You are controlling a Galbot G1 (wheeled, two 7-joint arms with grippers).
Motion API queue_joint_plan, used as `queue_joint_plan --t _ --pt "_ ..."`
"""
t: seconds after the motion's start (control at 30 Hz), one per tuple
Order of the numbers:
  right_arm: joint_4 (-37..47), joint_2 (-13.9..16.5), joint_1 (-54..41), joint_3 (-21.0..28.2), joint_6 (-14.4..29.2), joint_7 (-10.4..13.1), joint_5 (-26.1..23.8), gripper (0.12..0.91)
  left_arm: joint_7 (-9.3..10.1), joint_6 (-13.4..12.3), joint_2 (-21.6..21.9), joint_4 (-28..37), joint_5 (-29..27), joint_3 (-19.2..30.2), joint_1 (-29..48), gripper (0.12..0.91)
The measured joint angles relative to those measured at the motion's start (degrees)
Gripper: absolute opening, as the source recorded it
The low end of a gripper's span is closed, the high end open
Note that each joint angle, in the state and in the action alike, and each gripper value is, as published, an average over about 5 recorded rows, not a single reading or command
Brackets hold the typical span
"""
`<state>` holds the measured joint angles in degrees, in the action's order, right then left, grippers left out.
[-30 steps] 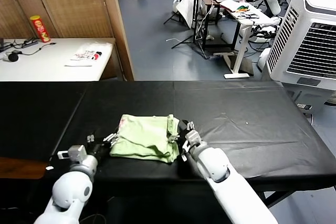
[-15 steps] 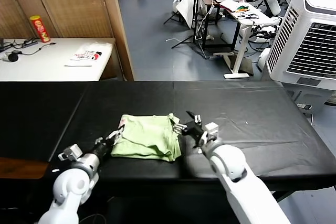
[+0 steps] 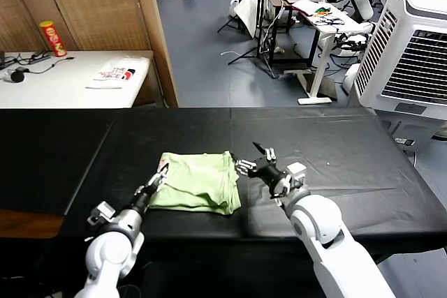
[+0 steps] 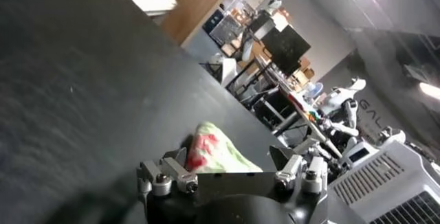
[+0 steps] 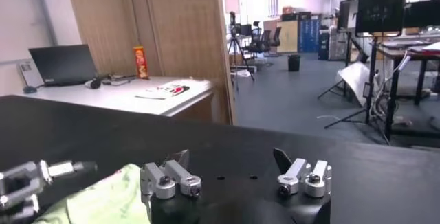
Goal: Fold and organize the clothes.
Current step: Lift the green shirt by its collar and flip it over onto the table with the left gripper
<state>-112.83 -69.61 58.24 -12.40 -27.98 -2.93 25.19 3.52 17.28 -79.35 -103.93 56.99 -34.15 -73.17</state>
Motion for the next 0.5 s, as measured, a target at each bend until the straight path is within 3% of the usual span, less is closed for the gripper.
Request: queue_joint_plan --t 0.37,0.5 --pt "-0.1 -0.1 0.3 0.1 0.1 -0.1 0.0 0.798 0.23 -1.5 -2.8 0.9 0.5 -0.2 0.1 0.798" --pt "-0.2 -0.1 0.5 0.0 0.1 -0.1 -0.2 0.798 0.32 -1.6 -3.1 1.2 0.6 -0.1 0.3 0.730"
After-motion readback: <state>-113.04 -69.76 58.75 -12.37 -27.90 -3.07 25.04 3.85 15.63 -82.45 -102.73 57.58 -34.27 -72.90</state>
